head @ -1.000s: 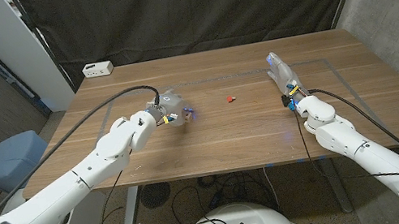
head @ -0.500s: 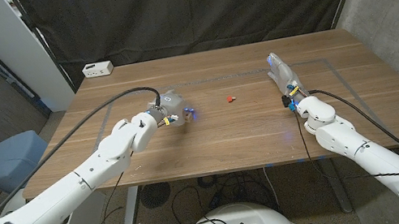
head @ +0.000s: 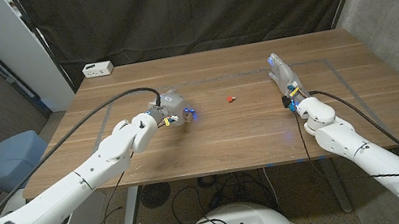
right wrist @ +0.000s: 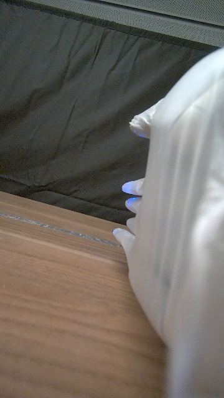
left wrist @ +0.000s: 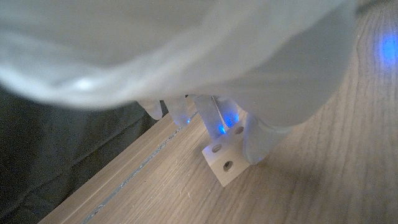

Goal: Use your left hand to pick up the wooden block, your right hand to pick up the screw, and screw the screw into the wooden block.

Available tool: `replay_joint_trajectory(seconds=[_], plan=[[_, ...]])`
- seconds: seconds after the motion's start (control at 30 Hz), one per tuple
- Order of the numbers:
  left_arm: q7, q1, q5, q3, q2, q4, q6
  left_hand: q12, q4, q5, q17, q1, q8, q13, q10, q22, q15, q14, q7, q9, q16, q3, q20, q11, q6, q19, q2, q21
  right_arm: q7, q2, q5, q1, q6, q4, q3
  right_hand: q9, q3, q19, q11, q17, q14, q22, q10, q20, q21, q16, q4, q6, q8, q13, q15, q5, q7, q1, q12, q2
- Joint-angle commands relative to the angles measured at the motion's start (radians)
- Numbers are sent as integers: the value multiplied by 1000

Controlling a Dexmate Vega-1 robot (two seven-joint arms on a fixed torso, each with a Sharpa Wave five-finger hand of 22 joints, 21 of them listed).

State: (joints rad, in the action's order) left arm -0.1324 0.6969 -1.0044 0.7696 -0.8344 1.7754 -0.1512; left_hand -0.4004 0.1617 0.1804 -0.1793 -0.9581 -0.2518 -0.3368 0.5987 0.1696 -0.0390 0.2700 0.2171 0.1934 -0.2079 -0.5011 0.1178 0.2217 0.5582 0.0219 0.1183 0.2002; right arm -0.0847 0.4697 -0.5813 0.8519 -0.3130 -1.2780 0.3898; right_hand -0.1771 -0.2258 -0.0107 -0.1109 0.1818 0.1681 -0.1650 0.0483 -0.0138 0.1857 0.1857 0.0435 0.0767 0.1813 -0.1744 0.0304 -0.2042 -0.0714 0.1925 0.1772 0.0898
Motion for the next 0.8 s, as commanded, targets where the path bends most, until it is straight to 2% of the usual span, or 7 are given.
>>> replay_joint_trajectory(seconds=[0.03,0.47,0.8], plan=[[20,10,0,1,0,-3,-11,-14,-1,4,-3,-18,-10,-12,26,4,-94,24,-2,4,-8,10,-1,1,30,10,-4,1,-1,-1,1,1,4,-2,2,-2,-2,2,-6,3,-4,-5,-1,2,5,8,8,-1,6,-2,12,-7,-9,-2,5,-2],[35,11,-7,7,3,-12,-16,-47,-7,1,-10,-29,-22,-45,92,5,-107,73,-1,6,-16,35,-16,1,96,40,-12,1,-7,-1,3,7,5,-6,2,-2,-2,3,-6,3,-4,-5,-1,3,5,8,10,-1,6,-2,13,-7,-10,-3,5,-2],[70,19,-3,7,8,-17,-20,-83,-10,-1,-19,-48,-50,-88,173,6,-129,130,0,8,-27,67,-35,2,206,80,-25,2,-10,2,2,12,8,-11,0,-2,-3,4,-6,3,-6,-5,-4,3,5,9,10,0,6,-2,14,-7,-10,-3,6,-1]])
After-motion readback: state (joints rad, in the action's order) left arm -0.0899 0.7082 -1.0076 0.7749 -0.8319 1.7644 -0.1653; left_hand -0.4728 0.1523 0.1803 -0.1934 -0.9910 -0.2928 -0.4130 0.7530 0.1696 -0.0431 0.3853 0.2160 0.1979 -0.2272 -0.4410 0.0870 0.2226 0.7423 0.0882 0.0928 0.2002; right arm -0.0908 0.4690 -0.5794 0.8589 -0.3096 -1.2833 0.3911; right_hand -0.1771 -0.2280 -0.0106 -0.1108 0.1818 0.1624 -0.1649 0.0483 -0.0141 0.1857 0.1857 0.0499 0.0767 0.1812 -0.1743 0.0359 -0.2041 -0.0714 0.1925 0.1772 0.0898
